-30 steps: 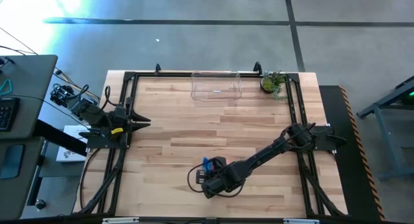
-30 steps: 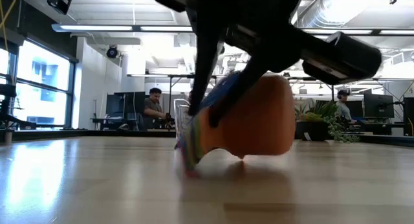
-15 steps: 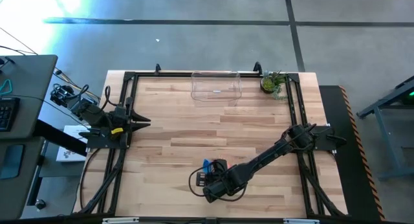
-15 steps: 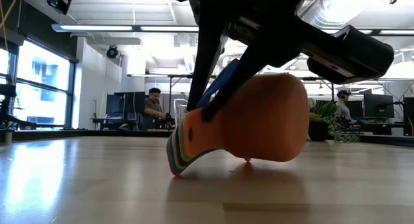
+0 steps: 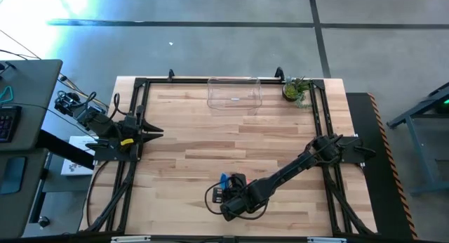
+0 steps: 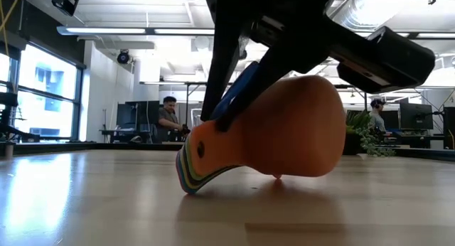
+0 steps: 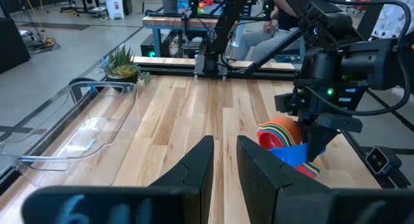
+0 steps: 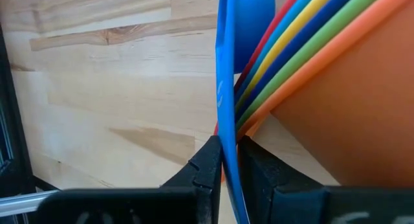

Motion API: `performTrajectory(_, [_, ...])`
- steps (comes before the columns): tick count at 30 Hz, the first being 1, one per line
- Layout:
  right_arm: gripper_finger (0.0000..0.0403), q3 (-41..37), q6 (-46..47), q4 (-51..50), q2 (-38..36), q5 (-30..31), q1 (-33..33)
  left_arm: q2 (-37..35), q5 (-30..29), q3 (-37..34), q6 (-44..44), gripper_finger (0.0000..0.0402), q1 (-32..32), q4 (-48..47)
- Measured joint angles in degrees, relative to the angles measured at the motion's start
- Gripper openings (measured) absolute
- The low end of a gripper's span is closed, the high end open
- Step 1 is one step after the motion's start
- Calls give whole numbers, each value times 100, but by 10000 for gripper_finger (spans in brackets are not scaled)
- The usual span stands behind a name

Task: Nest measuring cups in basket
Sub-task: Put the nested measuring cups into the transparent bin

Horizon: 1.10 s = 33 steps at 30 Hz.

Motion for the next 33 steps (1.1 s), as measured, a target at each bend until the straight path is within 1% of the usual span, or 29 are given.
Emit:
performTrajectory(8, [34,0,107,-52,0,-153,0,-1,0,0,0,58,0,0])
performTrajectory(33, [35,0,92,-25,4,-110,61,-2,0,0,0,58,0,0])
